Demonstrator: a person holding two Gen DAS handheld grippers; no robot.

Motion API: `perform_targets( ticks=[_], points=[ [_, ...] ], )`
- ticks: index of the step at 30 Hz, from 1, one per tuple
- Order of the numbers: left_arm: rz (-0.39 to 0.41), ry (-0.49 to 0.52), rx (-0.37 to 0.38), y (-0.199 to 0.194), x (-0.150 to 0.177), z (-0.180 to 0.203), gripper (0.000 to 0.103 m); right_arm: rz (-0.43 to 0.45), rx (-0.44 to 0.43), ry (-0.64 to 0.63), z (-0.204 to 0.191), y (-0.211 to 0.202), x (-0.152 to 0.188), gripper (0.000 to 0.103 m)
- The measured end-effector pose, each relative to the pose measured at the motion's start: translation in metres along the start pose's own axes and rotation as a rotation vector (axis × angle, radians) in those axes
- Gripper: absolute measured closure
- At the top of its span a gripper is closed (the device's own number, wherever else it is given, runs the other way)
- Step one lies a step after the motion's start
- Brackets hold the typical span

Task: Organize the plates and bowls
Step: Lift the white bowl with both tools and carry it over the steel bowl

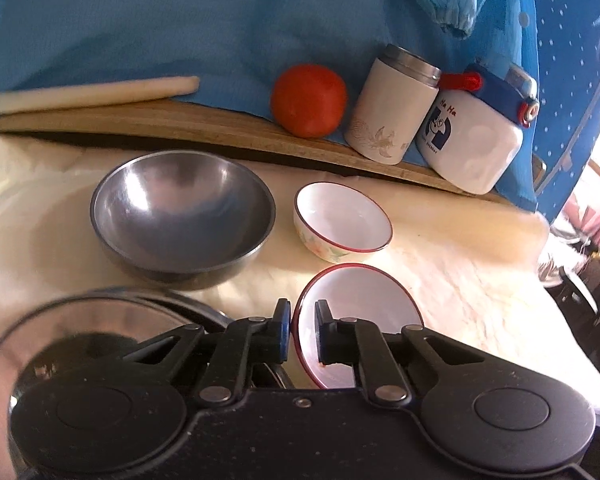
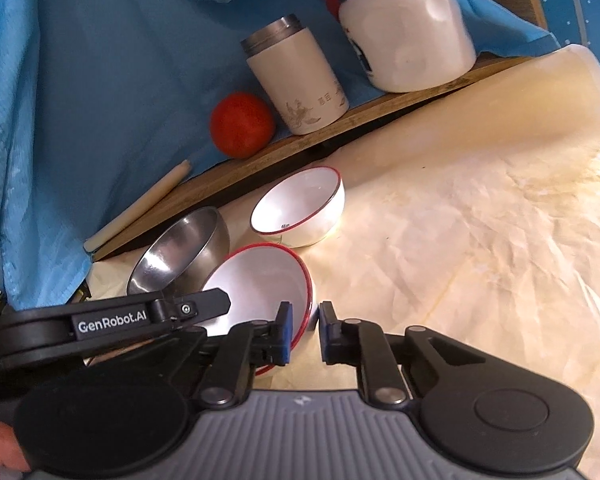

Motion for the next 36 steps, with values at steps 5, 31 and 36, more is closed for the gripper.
perform_targets(
  ticks=[5, 31, 36],
  points=[
    [0.044, -0.008, 0.026, -0.015, 0.006, 0.008, 0.092, 0.041, 0.003, 0.004, 0.003, -0.016, 0.001, 0.090],
    [0.216, -0.100, 0.003, -0.042, -0.074, -0.020, 0.092, 0.094, -0.068, -0.194, -0.058, 0.025, -0.088, 0.092],
    [0.182, -0.147, -0.037, -0.023, -0.092, -0.048, 0.092, 0.041, -0.094, -0.250, -0.075, 0.061, -0.101, 0.092]
  ],
)
Point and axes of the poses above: each gripper's, at about its wrist camera, not at the fingertips, and y roughly the way its jaws point, z to its right, x to its underside, the point moved 1 cm from there along y, roughly the way its jaws point, and after that the axes turned 15 degrees about -y, right-handed, at the moved point
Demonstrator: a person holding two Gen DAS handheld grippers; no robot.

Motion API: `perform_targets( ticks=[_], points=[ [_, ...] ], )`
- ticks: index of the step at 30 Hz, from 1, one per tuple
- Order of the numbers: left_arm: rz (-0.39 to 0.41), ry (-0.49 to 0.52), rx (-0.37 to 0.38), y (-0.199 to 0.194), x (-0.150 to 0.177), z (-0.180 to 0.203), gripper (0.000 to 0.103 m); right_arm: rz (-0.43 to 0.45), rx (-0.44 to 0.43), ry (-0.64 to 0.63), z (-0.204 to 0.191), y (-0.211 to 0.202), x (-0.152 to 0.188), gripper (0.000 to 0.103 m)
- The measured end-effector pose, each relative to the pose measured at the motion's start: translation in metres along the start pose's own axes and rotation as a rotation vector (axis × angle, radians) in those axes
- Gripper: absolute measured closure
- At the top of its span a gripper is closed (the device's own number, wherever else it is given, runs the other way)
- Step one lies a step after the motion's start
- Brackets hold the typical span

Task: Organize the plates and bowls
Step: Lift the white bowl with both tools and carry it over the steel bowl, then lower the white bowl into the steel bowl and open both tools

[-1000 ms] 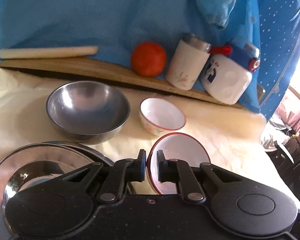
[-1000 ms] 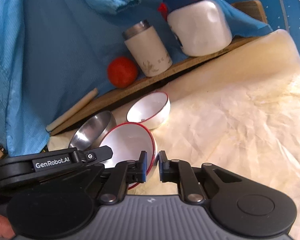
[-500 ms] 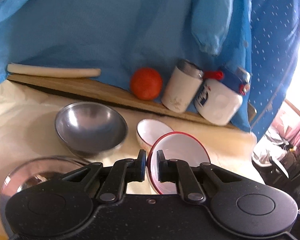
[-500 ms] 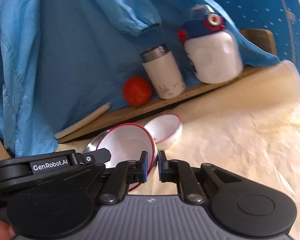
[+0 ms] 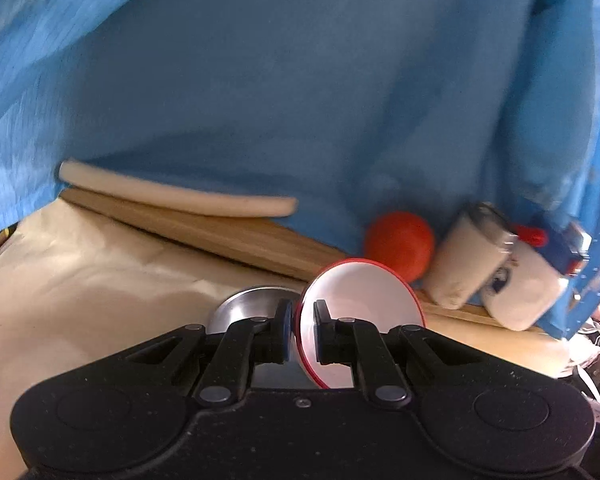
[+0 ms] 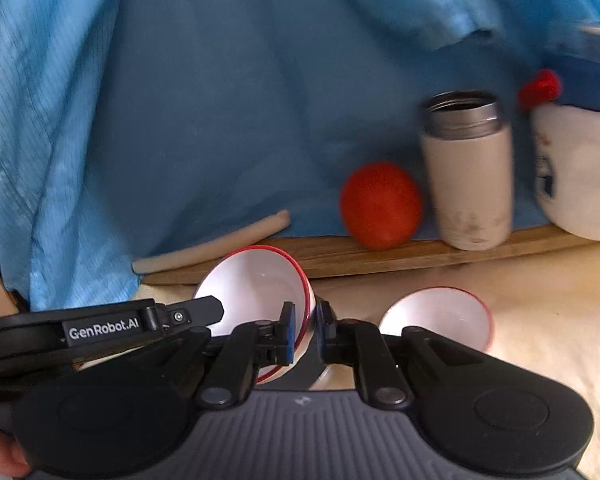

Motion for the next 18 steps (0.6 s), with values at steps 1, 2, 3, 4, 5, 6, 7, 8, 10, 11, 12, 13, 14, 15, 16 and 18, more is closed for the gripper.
perform_targets(
  ticks=[1, 2, 3, 4, 5, 6, 7, 8, 10, 11, 12, 13, 14, 15, 16, 18],
  points=[
    [-0.010, -0.007, -0.006, 0.005, -0.001, -0.004, 0.092, -0.009, -0.001, -0.004, -0.001, 0.006, -0.001, 0.092],
    [-0.019, -0.011, -0.012, 0.009, -0.002, -0.008, 0.092, -0.019, -0.002, -0.008, -0.003, 0.012, -0.001, 0.092],
    [-0.028, -0.017, -0.017, 0.013, -0.003, -0.012, 0.092, -0.028, -0.004, -0.009, -0.003, 0.017, -0.001, 0.091],
    [-0.040, -0.026, -0.022, 0.018, -0.003, -0.016, 0.092, -0.038, -0.007, -0.005, -0.003, 0.021, -0.001, 0.091],
    [-0.052, -0.032, -0.027, 0.022, -0.004, -0.019, 0.092, -0.048, -0.010, 0.000, -0.003, 0.026, -0.001, 0.091],
    [-0.063, -0.033, -0.031, 0.025, -0.004, -0.021, 0.092, -0.059, -0.012, 0.000, -0.003, 0.030, 0.000, 0.091],
    [-0.070, -0.033, -0.035, 0.028, -0.006, -0.024, 0.092, -0.069, -0.015, -0.001, -0.004, 0.033, 0.001, 0.091],
    [-0.077, -0.034, -0.041, 0.030, -0.006, -0.025, 0.092, -0.079, -0.019, 0.003, -0.003, 0.036, 0.002, 0.091],
    [-0.092, -0.032, -0.047, 0.032, -0.007, -0.027, 0.092, -0.104, -0.025, 0.009, -0.001, 0.040, 0.004, 0.091],
    [-0.095, -0.029, -0.047, 0.032, -0.008, -0.026, 0.092, -0.115, -0.025, 0.008, 0.000, 0.043, 0.005, 0.091],
    [-0.100, -0.028, -0.048, 0.033, -0.008, -0.026, 0.092, -0.127, -0.025, 0.009, 0.000, 0.046, 0.005, 0.091],
    [-0.105, -0.028, -0.051, 0.034, -0.009, -0.026, 0.092, -0.138, -0.025, 0.012, 0.000, 0.048, 0.006, 0.091],
    [-0.110, -0.026, -0.055, 0.034, -0.009, -0.026, 0.092, -0.151, -0.026, 0.010, 0.000, 0.050, 0.006, 0.091],
    [-0.116, -0.022, -0.058, 0.035, -0.010, -0.025, 0.092, -0.164, -0.026, 0.006, -0.001, 0.051, 0.006, 0.091],
    [-0.121, -0.018, -0.062, 0.036, -0.010, -0.024, 0.092, -0.176, -0.026, 0.004, -0.002, 0.054, 0.006, 0.091],
    [-0.133, -0.018, -0.069, 0.038, -0.010, -0.024, 0.089, -0.200, -0.032, 0.004, -0.001, 0.059, 0.006, 0.091]
  ],
)
Point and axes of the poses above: each gripper's, at about its wrist camera, not at the fingertips, and y roughly the way its jaws point, z to its right, x to its underside, the point moved 1 cm from there along y, roughly the way its jaws point, and after that the axes turned 15 degrees about -y, right-handed, at the moved point
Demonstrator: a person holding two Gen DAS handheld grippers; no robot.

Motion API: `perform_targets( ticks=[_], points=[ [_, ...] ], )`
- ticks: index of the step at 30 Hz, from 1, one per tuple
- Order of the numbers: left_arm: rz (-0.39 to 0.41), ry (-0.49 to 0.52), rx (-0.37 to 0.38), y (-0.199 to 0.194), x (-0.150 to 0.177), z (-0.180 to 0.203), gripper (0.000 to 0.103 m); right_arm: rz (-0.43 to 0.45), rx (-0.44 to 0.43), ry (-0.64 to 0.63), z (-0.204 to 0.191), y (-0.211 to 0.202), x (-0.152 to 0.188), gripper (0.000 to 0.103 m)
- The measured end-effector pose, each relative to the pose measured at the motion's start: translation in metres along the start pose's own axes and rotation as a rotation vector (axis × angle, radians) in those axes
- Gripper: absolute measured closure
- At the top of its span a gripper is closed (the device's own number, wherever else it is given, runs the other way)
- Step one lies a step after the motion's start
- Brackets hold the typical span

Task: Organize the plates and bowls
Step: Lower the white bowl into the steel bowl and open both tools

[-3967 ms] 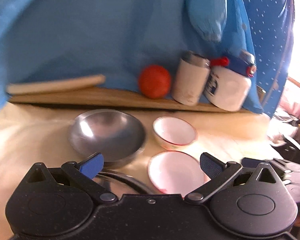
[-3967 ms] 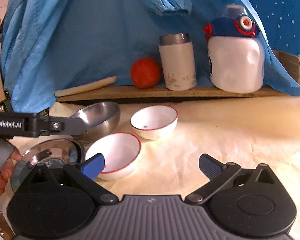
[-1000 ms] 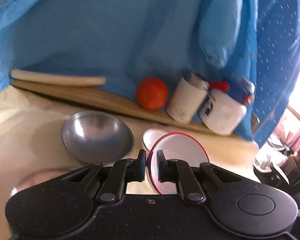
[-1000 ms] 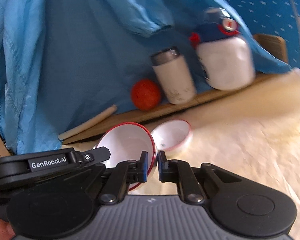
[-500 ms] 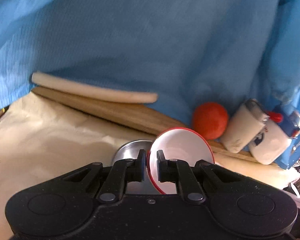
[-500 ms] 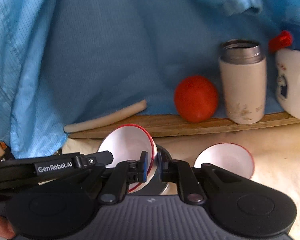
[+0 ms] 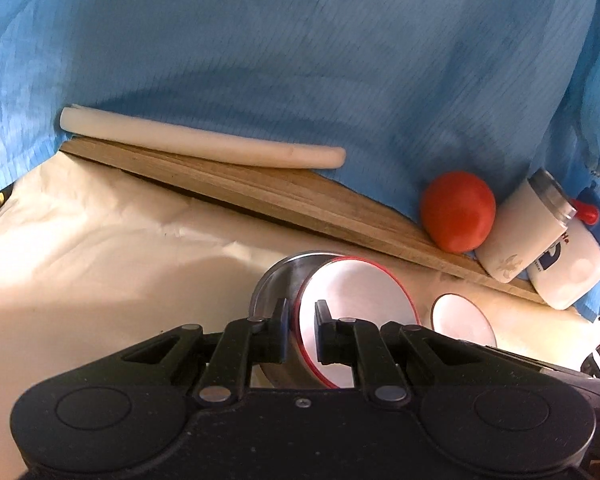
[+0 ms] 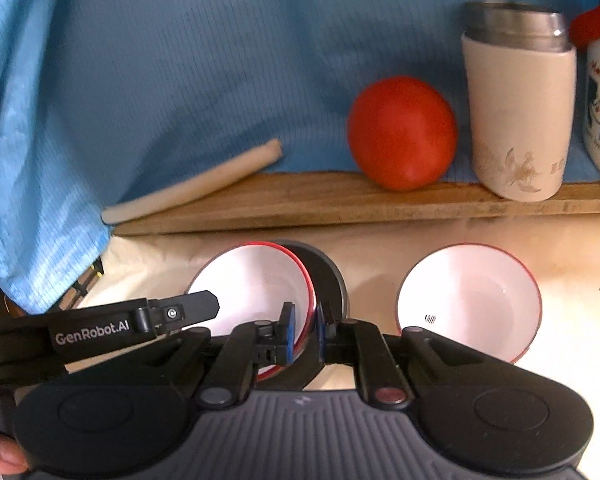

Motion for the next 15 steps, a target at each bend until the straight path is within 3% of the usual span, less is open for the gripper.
perform_targets(
  ticks=[15],
  points=[
    [-0.057, 0.000, -0.005, 0.0076, -0.0027, -0.0059, 0.085, -0.046, 0.004, -0.034, -0.0050, 0.0058, -0.0076, 0.088]
  ],
)
Point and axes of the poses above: each gripper's, at about its wrist camera, not at the fingertips, and y roughly the way its jaws point, z to its right, x to its underside, the point moved 1 cm from there along y, roughly the way its jaws point, and after that the axes turned 15 degrees about -y, right-handed, at the moved point
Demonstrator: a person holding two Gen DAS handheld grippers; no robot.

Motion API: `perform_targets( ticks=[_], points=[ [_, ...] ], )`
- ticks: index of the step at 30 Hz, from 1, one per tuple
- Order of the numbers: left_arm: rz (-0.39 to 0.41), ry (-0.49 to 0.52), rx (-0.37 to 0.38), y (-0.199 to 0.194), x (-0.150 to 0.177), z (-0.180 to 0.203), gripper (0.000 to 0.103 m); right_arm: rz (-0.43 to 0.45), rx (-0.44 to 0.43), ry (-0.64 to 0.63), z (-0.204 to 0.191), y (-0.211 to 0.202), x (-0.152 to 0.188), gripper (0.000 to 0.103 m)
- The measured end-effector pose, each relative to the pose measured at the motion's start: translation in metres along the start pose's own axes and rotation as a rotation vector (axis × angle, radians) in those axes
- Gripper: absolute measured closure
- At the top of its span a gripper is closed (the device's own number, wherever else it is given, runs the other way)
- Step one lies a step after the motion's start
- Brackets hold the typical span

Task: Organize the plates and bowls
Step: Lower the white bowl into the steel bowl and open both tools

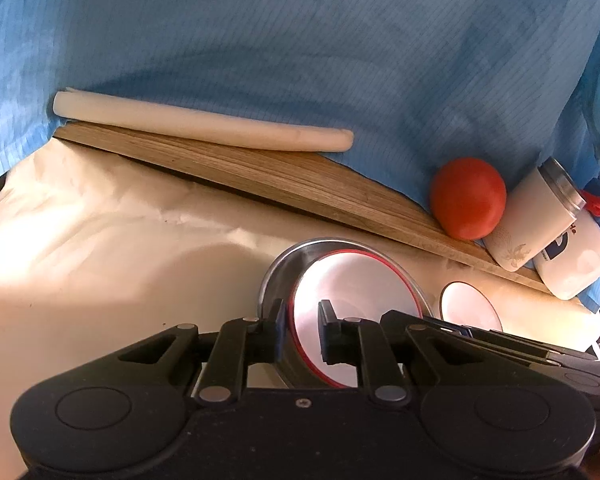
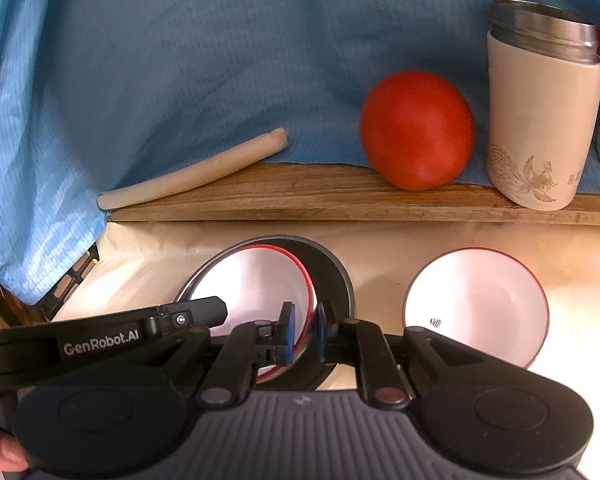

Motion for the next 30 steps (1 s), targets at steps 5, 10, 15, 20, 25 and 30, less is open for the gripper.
perform_targets(
  ticks=[5, 10, 15, 20, 25, 30],
  points=[
    [0.000, -0.003, 0.003, 0.001, 0.000, 0.000, 0.083, -0.002, -0.004, -0.007, -0.003, 0.002, -0.001, 0.084],
    [-0.001, -0.004, 0.001, 0.001, 0.001, 0.000, 0.083, -0.002, -0.012, -0.005, -0.002, 0.001, -0.001, 0.083],
    [-0.001, 0.000, 0.005, 0.001, 0.002, 0.000, 0.082, 0.006, -0.024, -0.004, -0.001, -0.002, 0.001, 0.080],
    [0.000, -0.005, 0.006, -0.001, 0.001, -0.001, 0.082, 0.021, -0.045, 0.025, 0.004, -0.006, 0.004, 0.080],
    [0.011, -0.014, 0.005, -0.005, 0.003, -0.003, 0.083, 0.049, -0.073, 0.020, 0.005, -0.011, 0.008, 0.071],
    [0.046, -0.022, 0.001, -0.015, 0.002, -0.004, 0.082, 0.090, -0.085, 0.006, 0.003, -0.024, 0.010, 0.057]
  ],
)
Point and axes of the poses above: each gripper's, at about its wrist camera, not at the fingertips, and y roughly the way its jaws point, z to its right, x to its underside, the point moved 1 cm from there along y, roughly the way its jaws point, and after that the axes turned 15 degrees about -y, right-handed, at the moved point
